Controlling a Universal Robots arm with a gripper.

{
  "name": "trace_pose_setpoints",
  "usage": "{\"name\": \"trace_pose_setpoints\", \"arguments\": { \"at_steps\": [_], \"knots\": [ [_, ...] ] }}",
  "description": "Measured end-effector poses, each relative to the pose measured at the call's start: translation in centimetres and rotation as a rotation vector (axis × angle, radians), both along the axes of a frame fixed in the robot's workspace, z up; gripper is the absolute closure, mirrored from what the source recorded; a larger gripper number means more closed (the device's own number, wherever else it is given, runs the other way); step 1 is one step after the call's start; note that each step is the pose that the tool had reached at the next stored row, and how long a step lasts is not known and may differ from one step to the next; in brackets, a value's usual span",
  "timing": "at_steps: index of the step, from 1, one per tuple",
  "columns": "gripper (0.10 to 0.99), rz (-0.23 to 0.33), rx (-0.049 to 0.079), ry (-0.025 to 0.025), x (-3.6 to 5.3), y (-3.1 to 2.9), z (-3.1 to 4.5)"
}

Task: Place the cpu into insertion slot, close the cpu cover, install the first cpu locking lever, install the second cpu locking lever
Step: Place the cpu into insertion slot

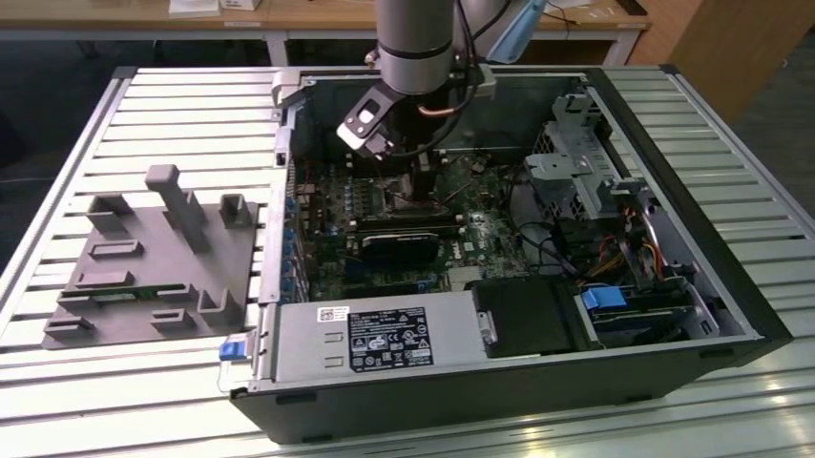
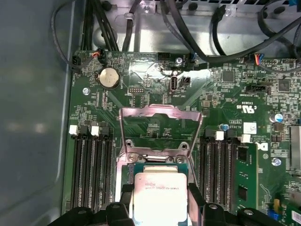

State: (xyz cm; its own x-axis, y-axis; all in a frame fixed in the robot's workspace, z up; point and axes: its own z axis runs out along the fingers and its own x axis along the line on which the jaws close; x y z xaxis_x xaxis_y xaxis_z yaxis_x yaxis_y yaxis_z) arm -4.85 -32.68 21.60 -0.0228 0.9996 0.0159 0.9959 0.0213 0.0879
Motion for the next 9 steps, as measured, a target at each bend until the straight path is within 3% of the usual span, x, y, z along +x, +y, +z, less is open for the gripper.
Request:
{"name": "trace_pose_setpoints", "arguments": {
  "at_steps": [9],
  "knots": [
    [0.549,-0.008,0.0,0.0001,-0.31,0.2,-0.86]
  ]
}}
